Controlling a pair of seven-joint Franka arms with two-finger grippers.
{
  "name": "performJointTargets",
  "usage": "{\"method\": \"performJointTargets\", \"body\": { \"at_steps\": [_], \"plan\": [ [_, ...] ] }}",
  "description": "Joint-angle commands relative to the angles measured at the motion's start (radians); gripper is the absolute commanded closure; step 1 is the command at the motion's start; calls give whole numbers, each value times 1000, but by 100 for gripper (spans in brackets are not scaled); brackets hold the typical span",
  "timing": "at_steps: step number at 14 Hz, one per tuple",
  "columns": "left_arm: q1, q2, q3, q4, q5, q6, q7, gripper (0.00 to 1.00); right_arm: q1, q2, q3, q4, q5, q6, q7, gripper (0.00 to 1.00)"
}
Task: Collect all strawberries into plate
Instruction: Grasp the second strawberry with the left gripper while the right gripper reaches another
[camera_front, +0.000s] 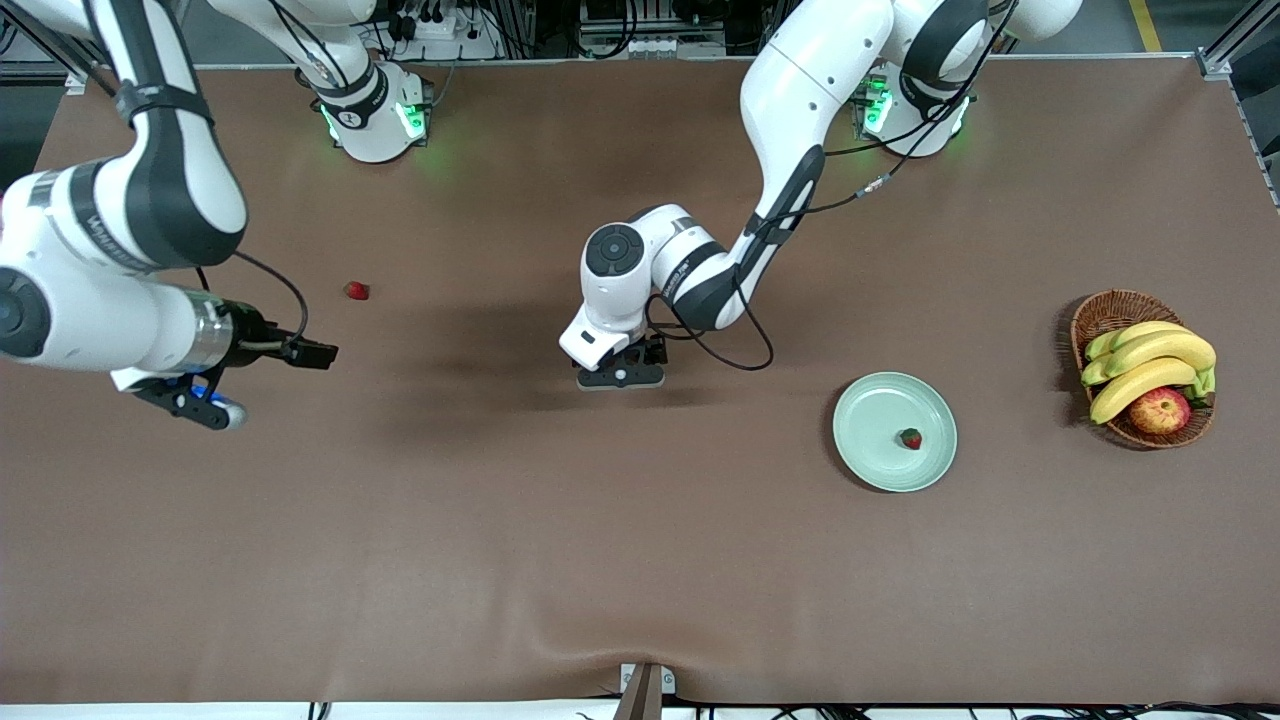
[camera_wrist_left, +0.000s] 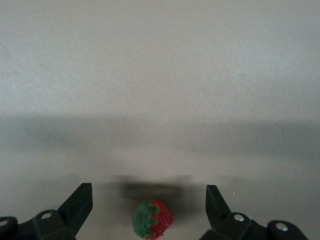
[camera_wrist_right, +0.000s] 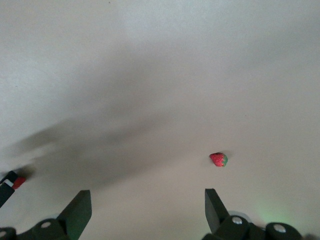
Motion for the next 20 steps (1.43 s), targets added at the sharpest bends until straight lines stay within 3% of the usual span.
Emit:
{"method": "performJointTargets", "body": {
  "at_steps": [1,4,10,12,14,20],
  "plan": [
    [-27,22,15,24,21,0,-7,0,-21,-144,12,-234,-26,135,-66,0],
    [-30,23,15,20,24,0,-7,0,-49,-204,10,-373,-26,244,-135,0],
    [-30,23,15,19,25,-3,-7,17,-121,-267,10,-621,-26,468,-282,0],
    [-30,23,15,17,25,-3,-7,29,-125,-261,10,-697,-26,575,-293,0],
    [-30,23,15,11,25,-5,-7,38,-131,-244,10,-751,-26,657,-295,0],
    [-38,20,15,-4,26,-10,-7,39,-159,-166,7,-791,-28,740,-299,0]
  ]
}}
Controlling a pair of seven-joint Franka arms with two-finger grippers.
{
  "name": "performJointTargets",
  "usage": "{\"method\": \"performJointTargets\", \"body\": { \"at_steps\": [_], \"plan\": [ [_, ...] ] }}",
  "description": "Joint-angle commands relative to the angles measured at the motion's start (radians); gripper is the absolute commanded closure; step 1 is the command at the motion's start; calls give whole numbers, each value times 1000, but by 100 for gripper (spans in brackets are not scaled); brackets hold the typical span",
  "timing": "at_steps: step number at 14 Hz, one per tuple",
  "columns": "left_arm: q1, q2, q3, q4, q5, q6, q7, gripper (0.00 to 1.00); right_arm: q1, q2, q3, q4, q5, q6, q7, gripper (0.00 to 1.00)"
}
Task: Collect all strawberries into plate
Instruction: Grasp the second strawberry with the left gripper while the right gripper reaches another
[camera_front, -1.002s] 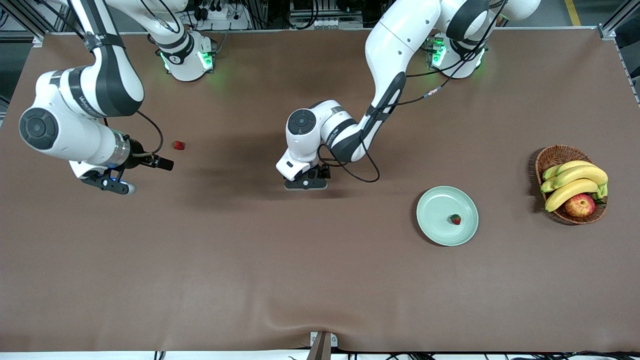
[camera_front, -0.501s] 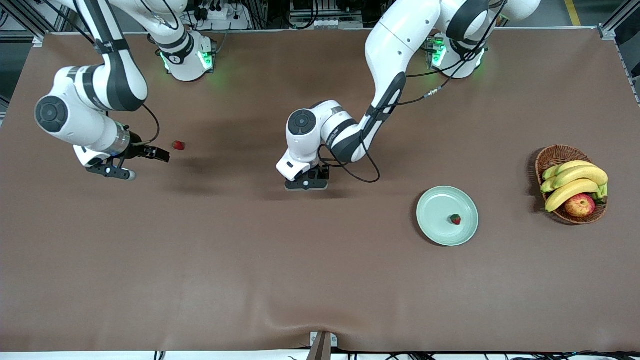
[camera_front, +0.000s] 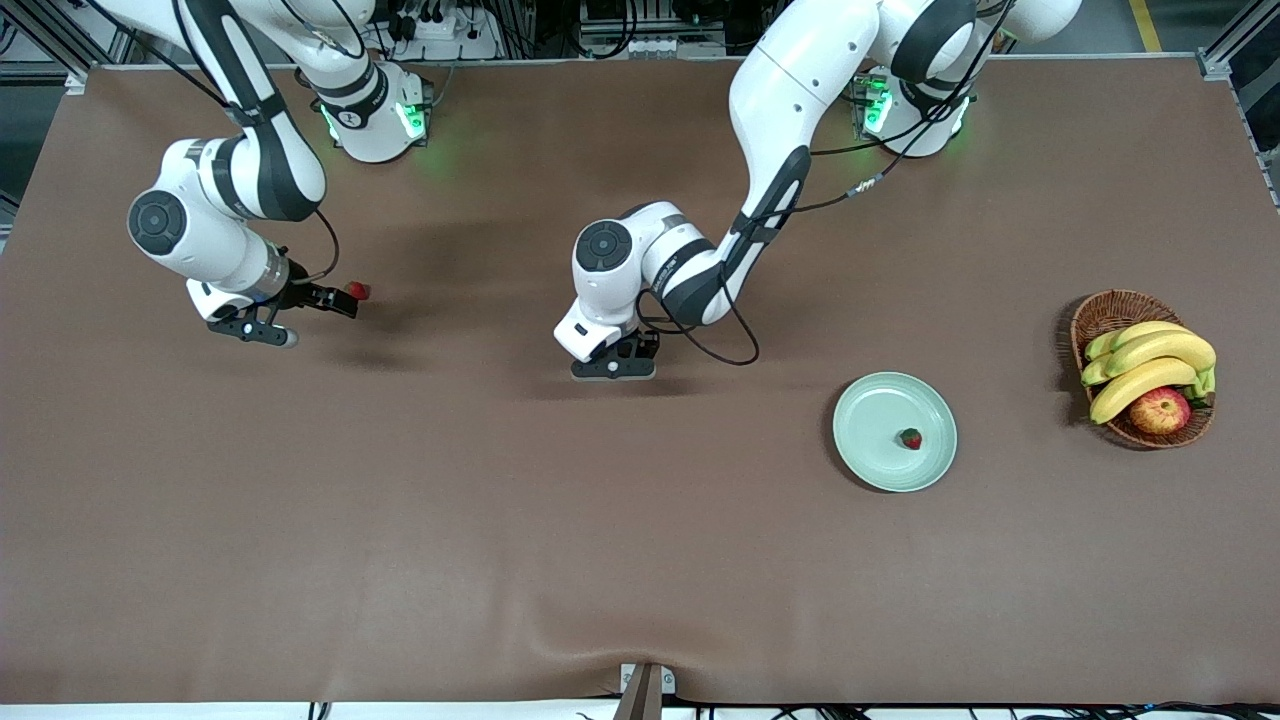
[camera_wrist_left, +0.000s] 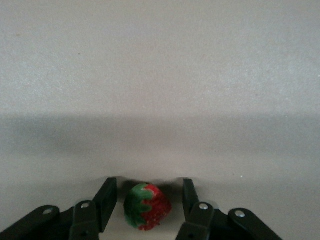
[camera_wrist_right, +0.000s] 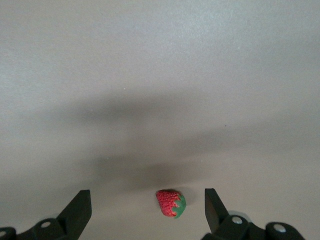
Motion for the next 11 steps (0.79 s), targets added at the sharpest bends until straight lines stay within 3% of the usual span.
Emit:
{"method": "performJointTargets", "body": {
  "at_steps": [1,2,5,6,9,11],
  "plan": [
    [-12,2,9,4,23,-11,-8,39,-43,36,12,-4,-9,20,-20,0],
    [-12,2,9,4,22,-17,-8,40,-51,51,10,-4,-11,22,-20,0],
    [-12,-5,8,5,22,-34,-11,92,-64,76,12,-12,-11,23,-20,5],
    [-10,-5,8,7,22,-37,-11,100,-65,83,12,-15,-11,31,-20,6],
    [-7,-10,8,7,20,-40,-14,100,-82,111,12,-18,-9,31,-18,9],
    [4,-34,8,10,13,-64,-17,100,-76,129,12,-30,-8,43,-18,16]
  ]
}}
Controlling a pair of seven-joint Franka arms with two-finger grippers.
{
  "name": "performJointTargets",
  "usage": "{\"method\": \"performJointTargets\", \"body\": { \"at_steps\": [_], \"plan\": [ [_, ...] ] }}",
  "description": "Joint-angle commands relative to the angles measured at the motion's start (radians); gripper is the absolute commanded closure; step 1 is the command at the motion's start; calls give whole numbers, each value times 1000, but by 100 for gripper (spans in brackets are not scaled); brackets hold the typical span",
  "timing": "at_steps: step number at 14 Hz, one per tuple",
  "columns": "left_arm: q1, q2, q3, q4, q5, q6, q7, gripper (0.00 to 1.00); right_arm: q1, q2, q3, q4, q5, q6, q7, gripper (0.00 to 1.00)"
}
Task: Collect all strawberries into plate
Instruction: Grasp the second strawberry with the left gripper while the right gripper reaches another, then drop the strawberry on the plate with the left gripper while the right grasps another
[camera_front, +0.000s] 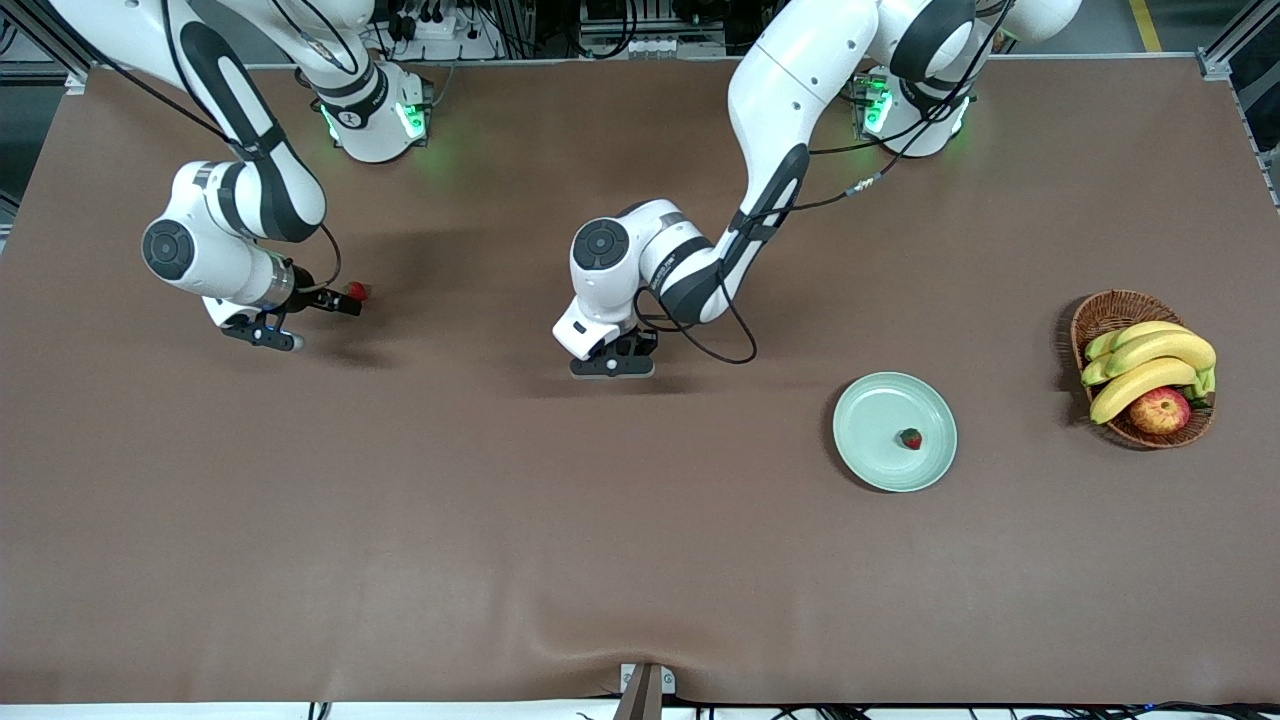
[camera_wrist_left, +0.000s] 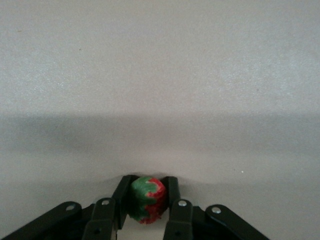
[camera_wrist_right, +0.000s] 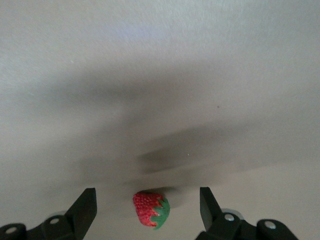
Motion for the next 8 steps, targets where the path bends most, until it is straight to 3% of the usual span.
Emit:
{"method": "performJointTargets", "body": {
  "at_steps": [1,6,8],
  "plan": [
    [15,-49,10,3,11,-71,-17,100,-25,17,13,-18,-8,28,-8,16],
    [183,-162,9,-6,11,-265,6,100,-17,18,15,-35,-6,19,5,24],
    [251,-188,9,-41,20,-328,45,100,-16,18,15,-37,-6,19,5,35]
  ]
}}
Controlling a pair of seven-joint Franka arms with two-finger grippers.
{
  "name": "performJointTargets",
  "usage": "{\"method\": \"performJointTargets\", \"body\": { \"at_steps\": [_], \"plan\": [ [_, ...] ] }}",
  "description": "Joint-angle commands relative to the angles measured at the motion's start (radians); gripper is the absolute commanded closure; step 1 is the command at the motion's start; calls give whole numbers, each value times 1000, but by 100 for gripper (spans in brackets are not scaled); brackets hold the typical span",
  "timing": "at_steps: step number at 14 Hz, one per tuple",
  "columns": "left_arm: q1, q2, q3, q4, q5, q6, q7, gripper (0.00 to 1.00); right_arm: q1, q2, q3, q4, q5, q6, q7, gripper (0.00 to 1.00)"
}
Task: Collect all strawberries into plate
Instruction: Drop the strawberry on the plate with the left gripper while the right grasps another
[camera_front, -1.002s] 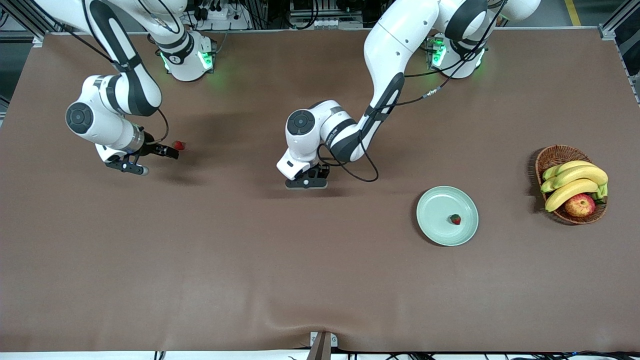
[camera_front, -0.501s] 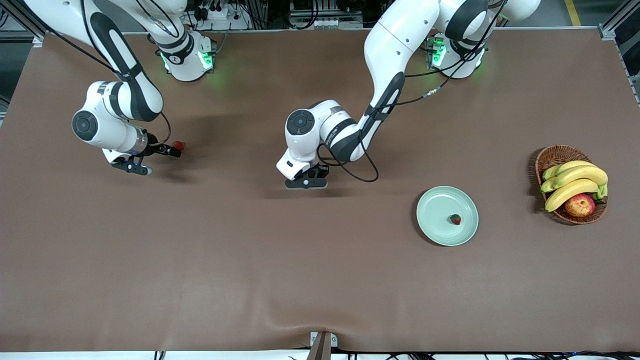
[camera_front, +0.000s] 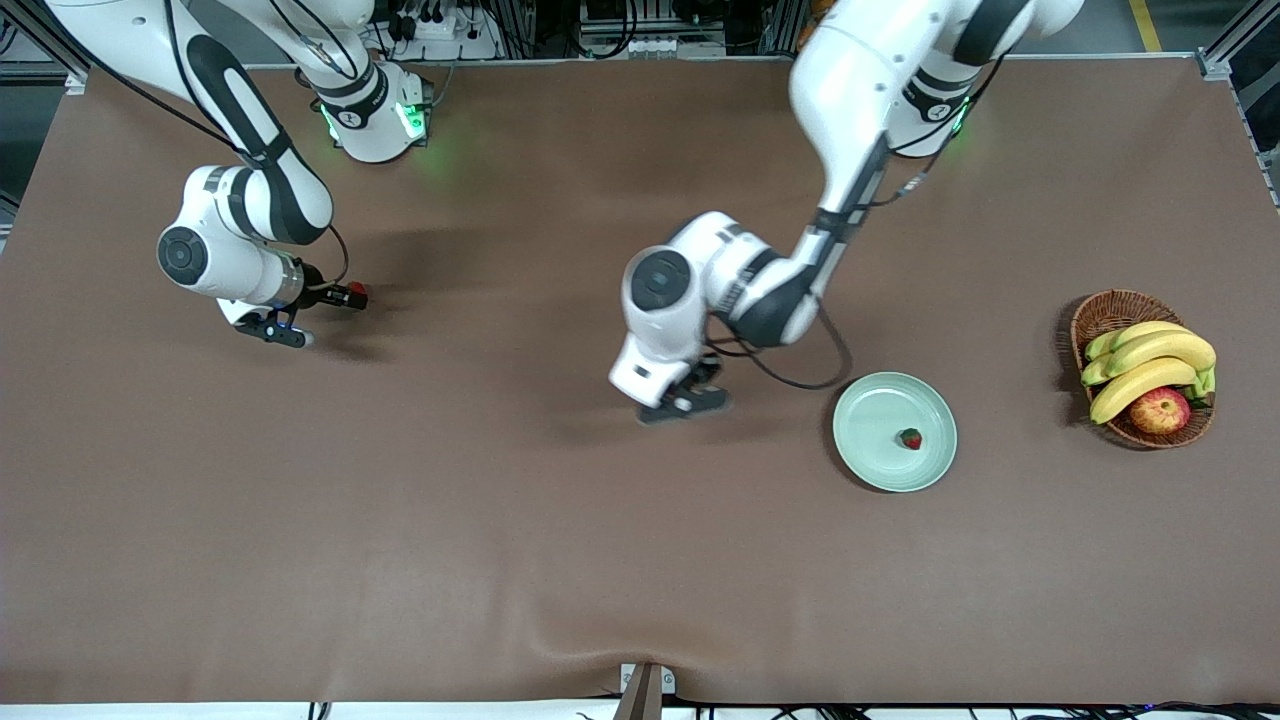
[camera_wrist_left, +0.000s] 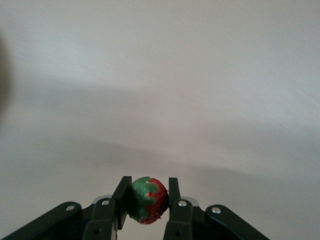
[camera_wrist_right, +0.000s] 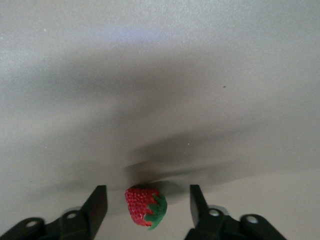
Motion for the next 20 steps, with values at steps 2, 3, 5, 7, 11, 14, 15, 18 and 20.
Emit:
{"method": "performJointTargets", "body": {
  "at_steps": [2,3,5,7,11,14,15,18,20],
  "plan": [
    [134,-104,-8,-156,23,-41,157,100,-14,-4,13,-16,-5,6,8,36],
    [176,-140,-9,-196,23,-41,224,100,-4,-1,15,-16,2,7,11,37],
    [250,-194,-11,-269,23,-34,330,100,5,9,15,-16,5,13,11,44],
    [305,-201,-11,-302,23,-22,401,100,5,10,15,-16,5,14,11,51],
    [409,-196,-15,-343,21,8,582,100,6,14,15,-16,5,15,11,79],
    [434,-191,-17,-412,20,96,627,100,20,5,15,-8,5,-8,11,92],
    [434,-187,-17,-423,18,102,627,100,20,0,18,0,5,-23,12,94],
    [432,-164,-20,-435,18,116,627,100,41,-9,24,55,6,-89,61,97],
    [432,-155,-31,-440,17,121,627,92,72,-14,35,108,6,-153,141,97]
  ]
}}
